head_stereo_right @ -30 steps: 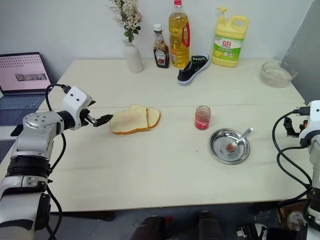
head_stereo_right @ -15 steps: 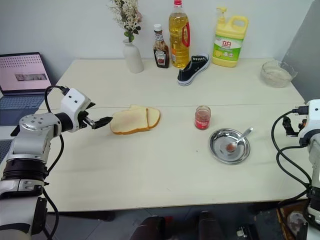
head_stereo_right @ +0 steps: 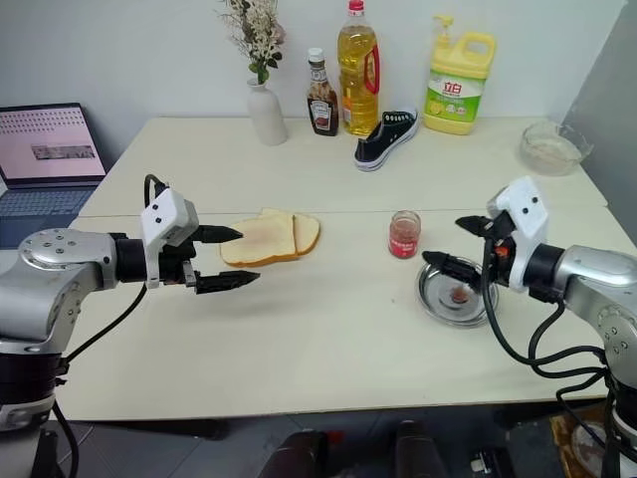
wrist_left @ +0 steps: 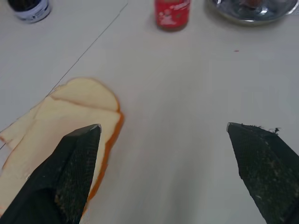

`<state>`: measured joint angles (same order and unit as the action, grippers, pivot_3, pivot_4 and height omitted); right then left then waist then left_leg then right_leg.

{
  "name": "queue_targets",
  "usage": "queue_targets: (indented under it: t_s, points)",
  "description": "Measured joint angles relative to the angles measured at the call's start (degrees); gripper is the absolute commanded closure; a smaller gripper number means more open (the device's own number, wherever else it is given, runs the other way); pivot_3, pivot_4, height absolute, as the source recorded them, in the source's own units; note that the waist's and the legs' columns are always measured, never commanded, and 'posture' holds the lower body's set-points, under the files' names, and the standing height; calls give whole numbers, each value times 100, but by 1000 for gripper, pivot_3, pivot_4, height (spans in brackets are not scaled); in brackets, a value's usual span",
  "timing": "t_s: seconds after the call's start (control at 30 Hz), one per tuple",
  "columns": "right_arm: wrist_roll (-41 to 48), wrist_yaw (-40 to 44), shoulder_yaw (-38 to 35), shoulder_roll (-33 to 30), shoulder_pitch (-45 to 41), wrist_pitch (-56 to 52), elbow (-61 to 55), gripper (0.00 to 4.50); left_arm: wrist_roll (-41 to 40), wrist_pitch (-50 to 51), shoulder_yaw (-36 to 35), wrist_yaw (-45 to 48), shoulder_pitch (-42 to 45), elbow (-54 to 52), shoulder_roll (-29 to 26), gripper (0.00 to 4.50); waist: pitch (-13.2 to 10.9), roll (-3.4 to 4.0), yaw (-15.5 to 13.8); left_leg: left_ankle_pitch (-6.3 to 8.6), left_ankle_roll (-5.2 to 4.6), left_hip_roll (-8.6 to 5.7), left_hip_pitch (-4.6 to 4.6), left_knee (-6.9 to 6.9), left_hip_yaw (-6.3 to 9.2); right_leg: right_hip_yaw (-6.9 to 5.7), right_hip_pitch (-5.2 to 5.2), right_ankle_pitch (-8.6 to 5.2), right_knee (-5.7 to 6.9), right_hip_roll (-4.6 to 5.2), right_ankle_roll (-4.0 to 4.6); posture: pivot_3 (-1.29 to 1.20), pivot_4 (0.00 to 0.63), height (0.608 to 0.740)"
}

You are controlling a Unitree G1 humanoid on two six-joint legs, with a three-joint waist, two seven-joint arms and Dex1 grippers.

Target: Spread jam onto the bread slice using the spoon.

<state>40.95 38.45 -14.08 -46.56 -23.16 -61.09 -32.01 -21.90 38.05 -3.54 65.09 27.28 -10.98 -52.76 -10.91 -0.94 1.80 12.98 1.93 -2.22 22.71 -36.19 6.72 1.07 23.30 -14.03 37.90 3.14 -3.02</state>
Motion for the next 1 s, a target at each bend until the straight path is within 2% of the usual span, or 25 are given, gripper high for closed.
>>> queue_targets:
  t_s: [0.13, 0.2, 0.4, 0.6, 0.8, 1.0]
  points:
    - [70, -154, 229, 30, 26, -115, -81, 13, -50, 78, 96, -189, -80, -102, 81, 0, 0, 0, -8, 0, 0, -1, 0, -2, -2, 0, -2, -5, -3, -1, -8, 0, 150, 740]
    - [65, -254, 364, 96, 2, -115, -81, 13, -18, 2, 3, -512, -81, 139, 297, 0, 0, 0, -10, 0, 0, -1, -1, -2, -1, -1, 0, -5, -3, -1, -8, 0, 150, 740]
    - [-182, -344, 1422, 668, -462, 170, 68, 13, 403, -639, -916, -2404, -24, 1871, 1267, 0, 1, 0, 26, 0, 0, -2, -11, 2, -9, -2, 5, 6, 3, -4, 11, 0, 150, 740]
    - [-534, -293, 2070, 1430, -1390, 731, 758, 13, 152, -751, -1693, -3571, 3, 2280, 2184, 0, 14, -22, -38, -1, 3, -3, 5, -5, 18, -8, 8, 13, 2, 7, 16, 0, 150, 740]
    - [-1003, 36, 2668, 1879, -1815, 1320, 1624, 13, -268, -815, -1946, -3814, 54, 2808, 2935, 0, 16, -26, -50, -1, 4, -16, 13, -15, 20, -12, 8, 14, 2, 9, 15, 0, 150, 740]
    - [-1413, 311, 2785, 2044, -2009, 1879, 2164, 13, -123, -1434, -1879, -3786, 333, 3869, 2969, 0, 16, -26, -15, -1, 4, -22, 8, -14, 24, -18, 11, 15, 9, -3, 18, 0, 150, 740]
